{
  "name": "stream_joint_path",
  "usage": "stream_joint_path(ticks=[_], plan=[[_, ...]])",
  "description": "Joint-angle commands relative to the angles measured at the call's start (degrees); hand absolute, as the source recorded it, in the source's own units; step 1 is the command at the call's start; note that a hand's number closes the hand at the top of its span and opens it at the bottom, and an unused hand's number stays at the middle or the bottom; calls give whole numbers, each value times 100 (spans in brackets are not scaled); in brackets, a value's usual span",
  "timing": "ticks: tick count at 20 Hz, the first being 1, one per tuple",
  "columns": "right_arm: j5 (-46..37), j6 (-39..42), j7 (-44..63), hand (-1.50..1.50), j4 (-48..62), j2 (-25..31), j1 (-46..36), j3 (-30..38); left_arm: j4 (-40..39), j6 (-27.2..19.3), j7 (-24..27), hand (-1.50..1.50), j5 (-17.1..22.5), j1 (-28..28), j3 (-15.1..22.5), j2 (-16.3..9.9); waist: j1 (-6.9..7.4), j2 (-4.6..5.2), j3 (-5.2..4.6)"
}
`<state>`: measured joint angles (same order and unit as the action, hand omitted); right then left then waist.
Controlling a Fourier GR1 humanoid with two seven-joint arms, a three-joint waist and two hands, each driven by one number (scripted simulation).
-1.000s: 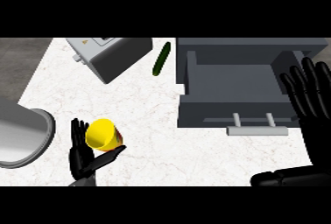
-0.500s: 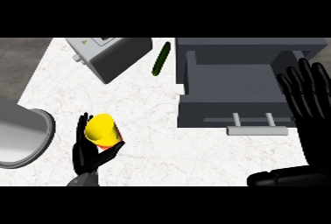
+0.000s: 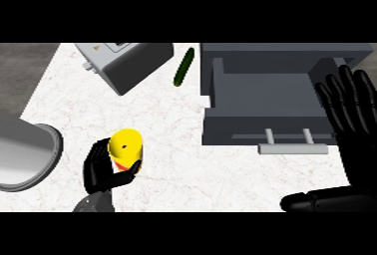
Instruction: Pick up the cup, place it into the drawer and close the drawer
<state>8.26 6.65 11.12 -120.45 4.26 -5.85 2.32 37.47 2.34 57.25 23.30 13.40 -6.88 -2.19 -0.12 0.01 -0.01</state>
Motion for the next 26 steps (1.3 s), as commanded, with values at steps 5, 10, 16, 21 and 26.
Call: stream_joint_path(ticks=[5,10,16,21,26], plan=[[289,64,387,-150,-52,233,-263,249,-420,1279,141,150,-259,204,151,-770,-11,5,-3],[85,91,-156,-150,114,2,69,94,102,1155,138,150,-288,53,118,-870,21,-4,2],[273,223,-239,-150,228,193,114,446,1279,1331,-493,150,-113,-17,362,-759,77,-25,9],[121,29,99,-150,32,138,-45,271,2691,920,-1651,150,-190,-29,771,-782,93,-36,10],[240,281,-310,-150,401,225,50,443,3699,396,-2499,150,-131,180,961,-450,36,-15,6]])
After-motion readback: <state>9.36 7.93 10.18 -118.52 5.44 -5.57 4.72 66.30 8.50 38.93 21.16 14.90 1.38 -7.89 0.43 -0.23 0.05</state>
